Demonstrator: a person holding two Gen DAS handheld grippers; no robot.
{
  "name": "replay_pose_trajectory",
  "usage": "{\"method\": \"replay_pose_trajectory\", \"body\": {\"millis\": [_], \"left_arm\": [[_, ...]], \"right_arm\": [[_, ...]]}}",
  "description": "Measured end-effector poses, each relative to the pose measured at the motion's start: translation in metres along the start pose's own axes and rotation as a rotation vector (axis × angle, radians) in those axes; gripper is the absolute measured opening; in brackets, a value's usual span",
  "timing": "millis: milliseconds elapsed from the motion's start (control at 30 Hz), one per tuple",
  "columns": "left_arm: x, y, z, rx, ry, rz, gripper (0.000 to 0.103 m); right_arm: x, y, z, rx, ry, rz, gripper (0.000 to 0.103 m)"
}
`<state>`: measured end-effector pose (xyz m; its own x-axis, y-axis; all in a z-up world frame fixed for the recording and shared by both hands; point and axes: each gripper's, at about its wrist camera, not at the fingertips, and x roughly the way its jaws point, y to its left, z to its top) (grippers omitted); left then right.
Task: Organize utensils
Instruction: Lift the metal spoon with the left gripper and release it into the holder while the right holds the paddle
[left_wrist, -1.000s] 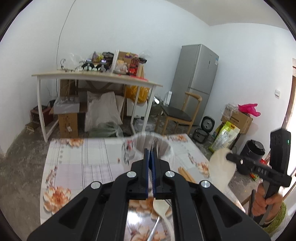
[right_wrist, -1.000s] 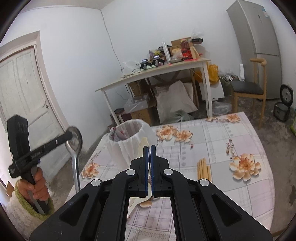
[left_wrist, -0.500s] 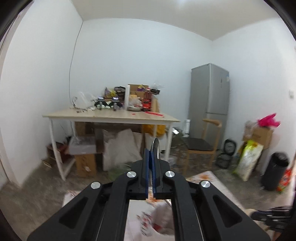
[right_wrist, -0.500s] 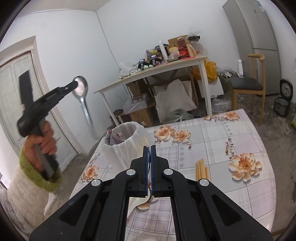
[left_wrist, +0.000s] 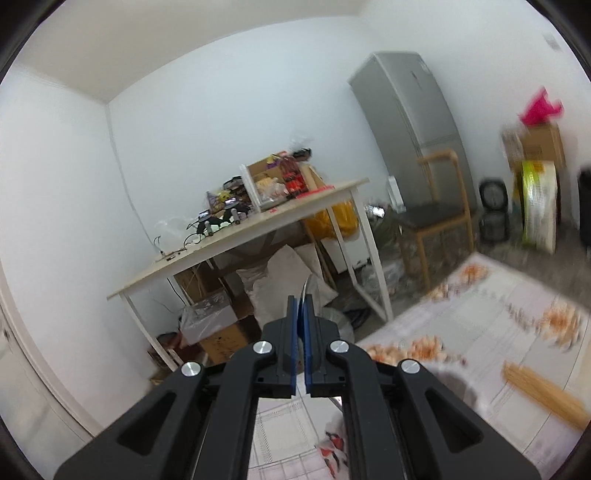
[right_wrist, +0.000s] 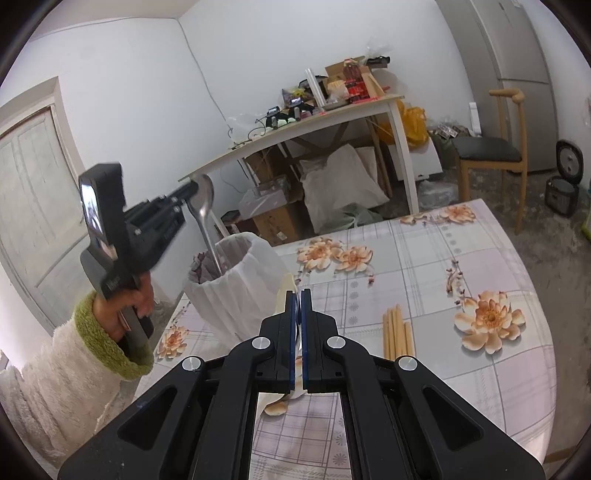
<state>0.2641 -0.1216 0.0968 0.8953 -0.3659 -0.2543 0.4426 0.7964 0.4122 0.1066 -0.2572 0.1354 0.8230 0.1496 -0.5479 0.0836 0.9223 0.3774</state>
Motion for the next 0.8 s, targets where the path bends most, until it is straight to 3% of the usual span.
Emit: {"method": "replay_pose_trajectory", "body": {"millis": [233, 533, 667, 800], "left_arm": [[0.004, -0.027, -0.015, 0.082, 0.072, -0.045, 0.003], [-0.004, -0.029, -0.022, 0.128, 0.146, -0.060, 0.006], [-0.008, -0.025, -0.023, 0.105, 0.189, -0.091, 0.006], [-0.009, -0.009, -0.024, 0.005, 0.250, -0.148, 0.010]], "right_arm": [[0.000, -0.001, -0.002, 0.005, 0.005, 0.004, 0.001], [-0.004, 0.000, -0.001, 0.015, 0.004, 0.011, 0.001], [-0.007, 0.003, -0.001, 0.011, 0.001, 0.011, 0.001], [-0.010, 0.004, 0.000, 0.006, -0.005, 0.006, 0.001]]}}
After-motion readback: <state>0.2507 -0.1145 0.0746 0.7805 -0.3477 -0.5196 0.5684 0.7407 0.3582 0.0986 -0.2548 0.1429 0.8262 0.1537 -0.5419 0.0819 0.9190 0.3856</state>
